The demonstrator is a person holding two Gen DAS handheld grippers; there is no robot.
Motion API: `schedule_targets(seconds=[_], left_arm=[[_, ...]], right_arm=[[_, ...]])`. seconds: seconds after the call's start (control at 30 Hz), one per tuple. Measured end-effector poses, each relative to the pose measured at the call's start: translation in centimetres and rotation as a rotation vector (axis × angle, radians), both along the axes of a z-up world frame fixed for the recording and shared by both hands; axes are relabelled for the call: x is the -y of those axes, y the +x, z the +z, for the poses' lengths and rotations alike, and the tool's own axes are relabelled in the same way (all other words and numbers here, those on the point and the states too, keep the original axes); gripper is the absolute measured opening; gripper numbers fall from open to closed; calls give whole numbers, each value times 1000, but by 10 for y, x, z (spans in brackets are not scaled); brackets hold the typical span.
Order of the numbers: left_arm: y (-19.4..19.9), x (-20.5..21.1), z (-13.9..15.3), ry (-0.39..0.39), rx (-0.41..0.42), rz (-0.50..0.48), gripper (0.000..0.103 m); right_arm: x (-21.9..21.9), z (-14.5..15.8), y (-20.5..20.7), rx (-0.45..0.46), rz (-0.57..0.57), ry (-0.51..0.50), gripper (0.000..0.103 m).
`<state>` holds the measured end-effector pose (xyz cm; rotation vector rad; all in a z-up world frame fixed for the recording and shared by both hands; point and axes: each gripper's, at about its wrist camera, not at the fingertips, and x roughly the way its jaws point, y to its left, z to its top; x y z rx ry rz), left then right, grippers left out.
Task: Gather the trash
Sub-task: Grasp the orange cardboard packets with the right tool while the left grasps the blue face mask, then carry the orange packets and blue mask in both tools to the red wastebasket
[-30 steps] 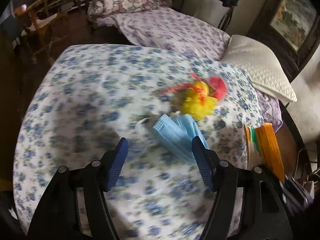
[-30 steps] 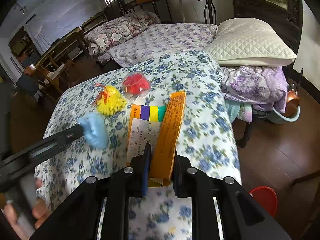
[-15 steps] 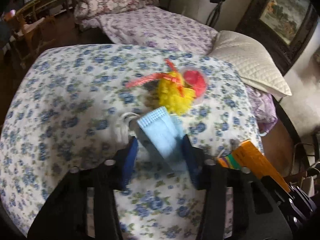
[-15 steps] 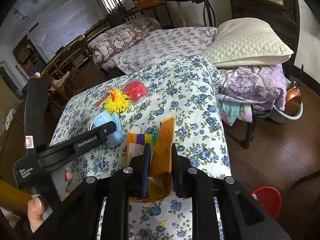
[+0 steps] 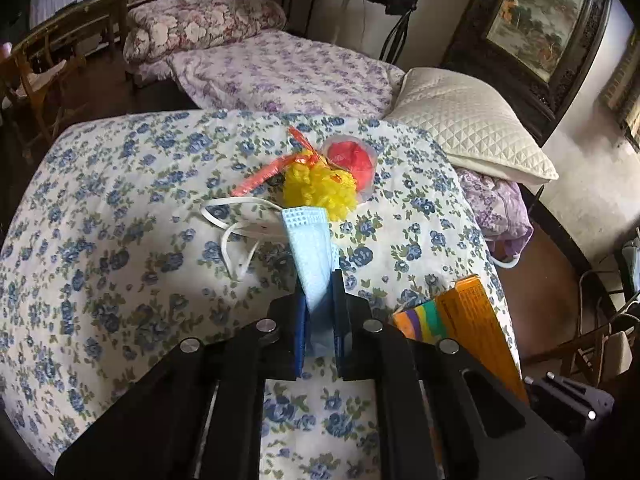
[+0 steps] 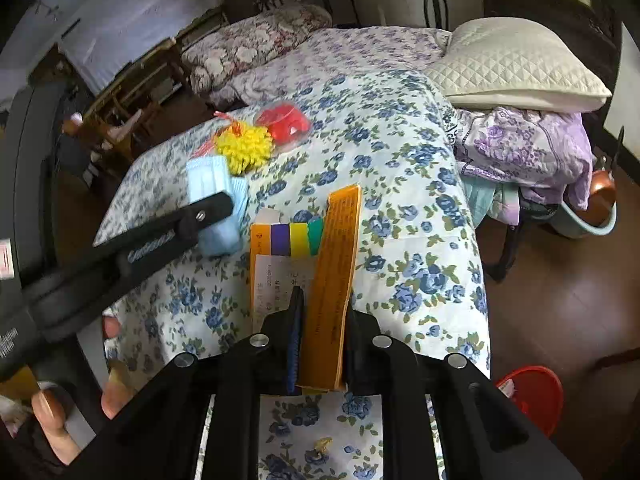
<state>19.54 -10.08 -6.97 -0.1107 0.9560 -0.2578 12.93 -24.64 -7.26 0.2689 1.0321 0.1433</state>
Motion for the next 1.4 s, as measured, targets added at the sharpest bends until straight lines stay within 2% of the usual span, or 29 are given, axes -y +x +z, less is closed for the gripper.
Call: schedule_targets(seconds=[0.13,0.33,0.43,0.63,0.93,1.13,1.27,1.4], left_arm=[[-10,-15,21,-43,41,11,12],[-25,-24,50,-97,86,6,12],[-29,-21,59,-91,108,-9,12],[-29,-27,63,-104,105,1,12],[-31,-24,70,-111,121,-16,12],[-38,-4,72,-120,115,-74,12],[-52,30,77,-121,114,-153,12],[-68,75,74,-125,87,-240,12]], right_arm=[[5,14,-3,46,-3,16,17],[12,15,-4,45,-10,45,17],[13,22,-6,66,-17,45,18],[20,18,-5,50,-36,115,18],[25,26,-7,74,-56,89,17],[43,42,-14,110,-81,95,18],[74,49,-33,128,-128,116,18],[112,48,-67,122,-185,76,17]])
